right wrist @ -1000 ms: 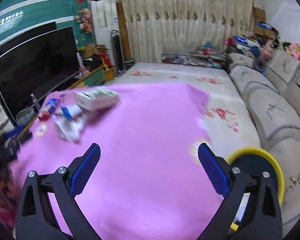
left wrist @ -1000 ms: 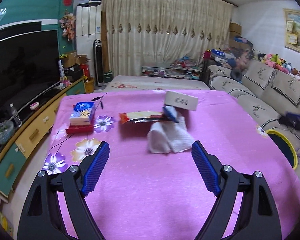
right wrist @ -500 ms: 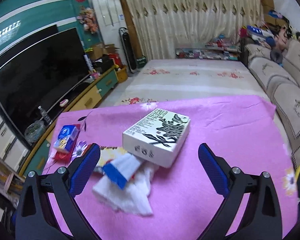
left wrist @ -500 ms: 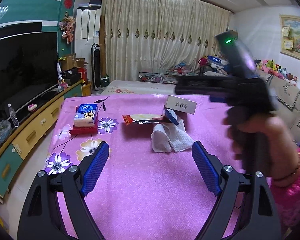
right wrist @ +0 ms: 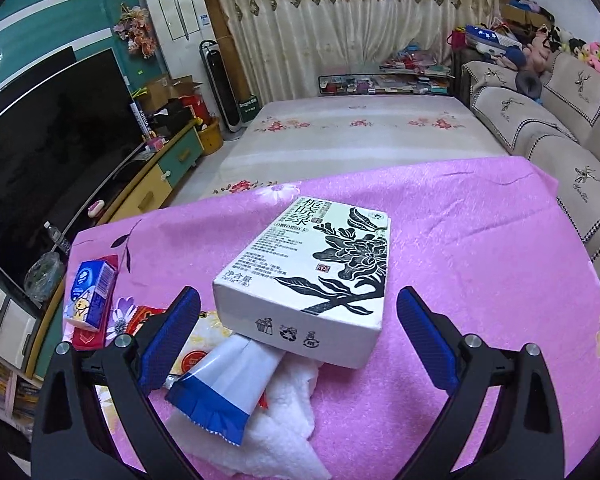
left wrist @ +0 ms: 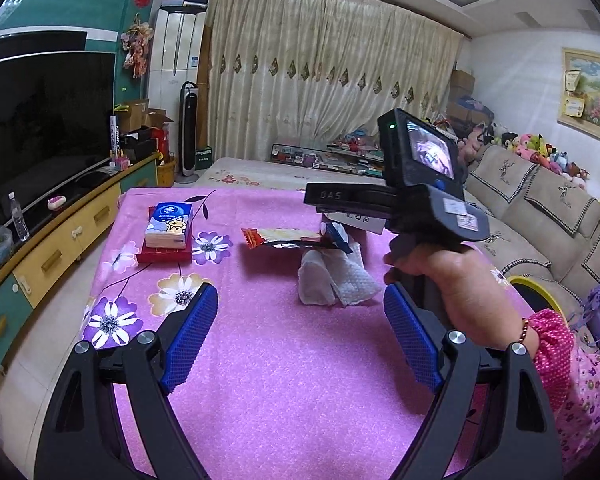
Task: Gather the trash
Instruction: 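Move the right gripper to the white printed box and grasp it, then carry the white box over the bin and open the right gripper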
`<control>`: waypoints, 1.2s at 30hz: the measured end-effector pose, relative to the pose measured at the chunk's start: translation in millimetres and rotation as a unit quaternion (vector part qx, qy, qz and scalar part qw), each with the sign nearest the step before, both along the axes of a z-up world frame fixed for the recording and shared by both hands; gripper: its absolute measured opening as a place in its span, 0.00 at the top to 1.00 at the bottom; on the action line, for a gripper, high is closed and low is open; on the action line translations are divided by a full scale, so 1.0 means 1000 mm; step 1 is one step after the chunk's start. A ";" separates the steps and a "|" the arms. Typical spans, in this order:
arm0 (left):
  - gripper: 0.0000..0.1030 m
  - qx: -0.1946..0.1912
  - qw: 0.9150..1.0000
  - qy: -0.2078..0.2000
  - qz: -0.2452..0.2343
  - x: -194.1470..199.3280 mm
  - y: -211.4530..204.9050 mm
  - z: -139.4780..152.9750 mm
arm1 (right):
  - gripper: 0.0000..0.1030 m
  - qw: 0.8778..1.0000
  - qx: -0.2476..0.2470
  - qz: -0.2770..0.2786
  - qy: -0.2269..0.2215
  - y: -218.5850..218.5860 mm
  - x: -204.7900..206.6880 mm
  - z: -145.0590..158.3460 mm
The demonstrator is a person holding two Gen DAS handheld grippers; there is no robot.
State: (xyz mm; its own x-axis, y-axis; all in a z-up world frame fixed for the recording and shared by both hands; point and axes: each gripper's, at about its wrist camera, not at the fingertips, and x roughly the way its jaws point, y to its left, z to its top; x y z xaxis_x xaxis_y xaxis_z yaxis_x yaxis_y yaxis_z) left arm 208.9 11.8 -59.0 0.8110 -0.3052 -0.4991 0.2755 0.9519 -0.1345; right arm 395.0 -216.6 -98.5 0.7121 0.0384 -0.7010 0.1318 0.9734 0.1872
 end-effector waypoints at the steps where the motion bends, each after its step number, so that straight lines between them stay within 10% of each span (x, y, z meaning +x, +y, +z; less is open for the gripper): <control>1: 0.18 0.000 1.000 0.000 -0.001 -0.001 -0.001 0.000 | 0.09 1.000 0.000 0.000 0.000 0.001 0.000 -0.001; 5: 0.18 0.001 1.000 0.002 0.000 -0.001 -0.002 -0.001 | 0.25 1.000 -0.006 -0.003 -0.002 0.000 0.000 -0.002; 36: 0.18 0.059 0.998 0.010 -0.014 0.005 -0.025 -0.015 | 0.29 0.994 0.065 -0.034 -0.082 -0.180 -0.198 0.063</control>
State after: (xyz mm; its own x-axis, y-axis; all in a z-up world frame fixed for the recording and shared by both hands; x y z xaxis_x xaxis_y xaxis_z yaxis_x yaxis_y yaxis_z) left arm 213.5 -13.2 -74.3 0.7925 -0.2660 -0.5488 0.3007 0.9533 -0.0278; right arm 197.1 -396.4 -35.5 0.8208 0.0693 -0.5670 0.1531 0.9296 0.3352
